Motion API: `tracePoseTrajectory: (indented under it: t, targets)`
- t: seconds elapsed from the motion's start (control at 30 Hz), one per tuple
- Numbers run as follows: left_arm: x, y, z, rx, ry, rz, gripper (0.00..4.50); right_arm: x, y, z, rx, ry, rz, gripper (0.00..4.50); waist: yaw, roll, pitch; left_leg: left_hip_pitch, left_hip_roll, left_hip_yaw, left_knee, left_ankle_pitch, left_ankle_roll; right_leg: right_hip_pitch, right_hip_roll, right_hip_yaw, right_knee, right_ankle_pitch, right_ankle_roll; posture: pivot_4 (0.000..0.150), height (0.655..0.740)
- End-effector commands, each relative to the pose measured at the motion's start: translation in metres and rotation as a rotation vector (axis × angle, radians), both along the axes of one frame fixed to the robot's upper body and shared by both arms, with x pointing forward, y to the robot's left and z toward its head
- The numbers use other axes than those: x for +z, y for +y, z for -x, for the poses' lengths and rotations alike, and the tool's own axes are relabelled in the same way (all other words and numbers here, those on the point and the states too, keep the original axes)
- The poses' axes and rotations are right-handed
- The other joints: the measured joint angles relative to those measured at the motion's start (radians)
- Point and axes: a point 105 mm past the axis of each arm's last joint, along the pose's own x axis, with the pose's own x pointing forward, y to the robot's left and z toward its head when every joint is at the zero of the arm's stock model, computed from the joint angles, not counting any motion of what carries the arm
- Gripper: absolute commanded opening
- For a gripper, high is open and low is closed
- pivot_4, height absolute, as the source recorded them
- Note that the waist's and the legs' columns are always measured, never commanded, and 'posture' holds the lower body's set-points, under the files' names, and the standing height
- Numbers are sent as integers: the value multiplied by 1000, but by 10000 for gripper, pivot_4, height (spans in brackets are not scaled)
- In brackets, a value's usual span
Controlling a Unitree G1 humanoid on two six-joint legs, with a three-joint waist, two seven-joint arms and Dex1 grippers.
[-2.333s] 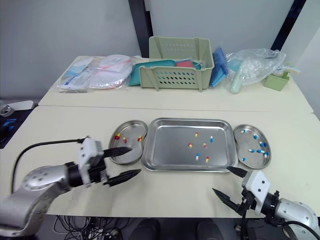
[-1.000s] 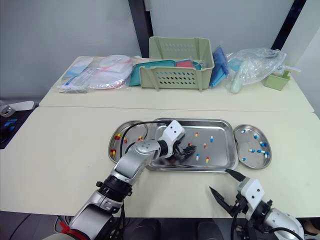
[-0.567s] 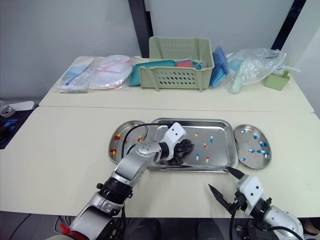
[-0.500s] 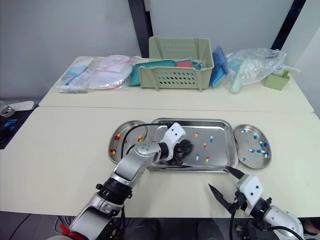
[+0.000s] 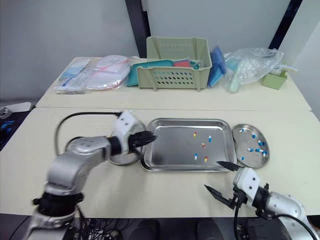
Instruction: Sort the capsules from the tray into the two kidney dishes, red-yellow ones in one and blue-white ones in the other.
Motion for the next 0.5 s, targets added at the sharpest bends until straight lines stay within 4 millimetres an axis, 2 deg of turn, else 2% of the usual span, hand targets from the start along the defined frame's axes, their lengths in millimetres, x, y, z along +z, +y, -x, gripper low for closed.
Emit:
tracePoseTrajectory:
  t: [0.03,0.1,0.33,0.4,0.5]
  targets:
    - [10,27,10,88,-40,-23,4075,8,3,-5,37,-8,-36,45000,2,0,0,0,0,0,0,0,0,0,0,0,0,0,0,1500,7400]
    - [10,38,13,136,-41,-29,4075,9,3,-9,48,-13,-39,45000,2,0,0,0,0,0,0,0,0,0,0,0,0,0,0,1500,7400]
    - [20,60,13,247,-95,11,4075,7,5,-15,80,-6,-36,45000,0,0,0,0,0,0,0,0,0,0,0,0,0,0,0,1500,7400]
    - [21,66,12,284,-102,20,11302,7,6,-16,83,-7,-36,45000,-1,0,0,0,0,0,0,0,0,0,0,0,0,0,0,1500,7400]
    - [19,66,14,272,-87,37,19774,7,6,-17,85,-9,-35,45000,-1,0,0,0,0,0,0,0,0,0,0,0,0,0,0,1500,7400]
